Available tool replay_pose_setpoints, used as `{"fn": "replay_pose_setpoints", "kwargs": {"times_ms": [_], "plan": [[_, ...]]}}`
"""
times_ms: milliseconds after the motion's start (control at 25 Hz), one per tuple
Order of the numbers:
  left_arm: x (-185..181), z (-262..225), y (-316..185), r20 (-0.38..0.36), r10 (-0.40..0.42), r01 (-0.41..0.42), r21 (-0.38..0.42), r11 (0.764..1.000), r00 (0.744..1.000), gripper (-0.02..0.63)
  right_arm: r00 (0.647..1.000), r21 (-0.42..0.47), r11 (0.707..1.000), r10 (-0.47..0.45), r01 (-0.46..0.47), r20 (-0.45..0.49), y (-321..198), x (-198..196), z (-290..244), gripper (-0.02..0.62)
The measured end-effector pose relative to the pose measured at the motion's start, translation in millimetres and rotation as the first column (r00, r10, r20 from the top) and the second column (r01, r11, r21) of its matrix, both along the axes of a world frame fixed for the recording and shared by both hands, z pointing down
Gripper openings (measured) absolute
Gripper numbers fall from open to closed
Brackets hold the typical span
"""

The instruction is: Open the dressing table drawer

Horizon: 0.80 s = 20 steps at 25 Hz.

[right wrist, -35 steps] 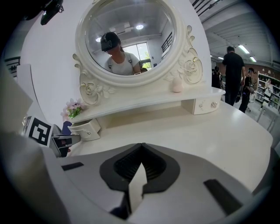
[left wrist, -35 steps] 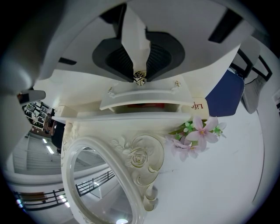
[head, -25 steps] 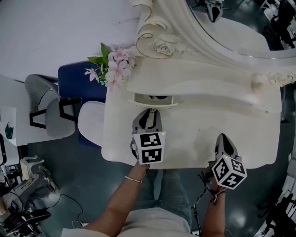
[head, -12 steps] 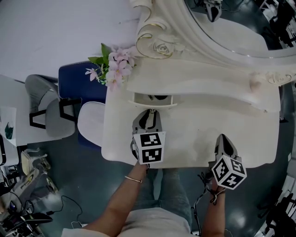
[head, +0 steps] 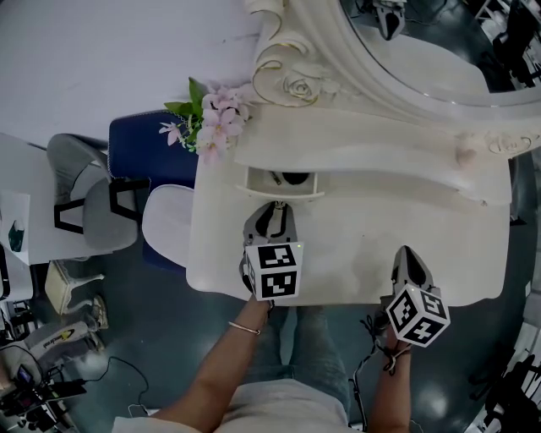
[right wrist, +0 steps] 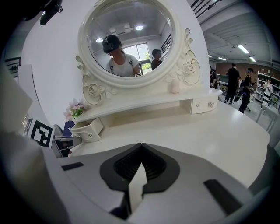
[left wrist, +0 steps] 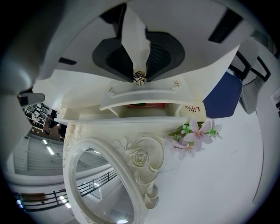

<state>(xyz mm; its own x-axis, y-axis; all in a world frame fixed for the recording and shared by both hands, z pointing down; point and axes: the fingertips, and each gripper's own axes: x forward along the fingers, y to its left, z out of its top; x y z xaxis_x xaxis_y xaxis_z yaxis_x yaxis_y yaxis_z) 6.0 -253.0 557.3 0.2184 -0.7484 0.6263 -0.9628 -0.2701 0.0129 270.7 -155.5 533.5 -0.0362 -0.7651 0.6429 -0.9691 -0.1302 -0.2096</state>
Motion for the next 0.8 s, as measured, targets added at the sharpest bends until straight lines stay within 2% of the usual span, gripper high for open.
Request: {"fn": "replay_pose_setpoints", "kwargs": {"times_ms": [800], "plan": [[0.6, -0.5, 10.5, -0.001, 0.004, -0.004, -0.004, 1.000, 1.000, 0.104, 1.000, 0.000, 1.000, -0.010, 0.010, -0.003, 7.0, -3.5, -1.8, 0.006]]}}
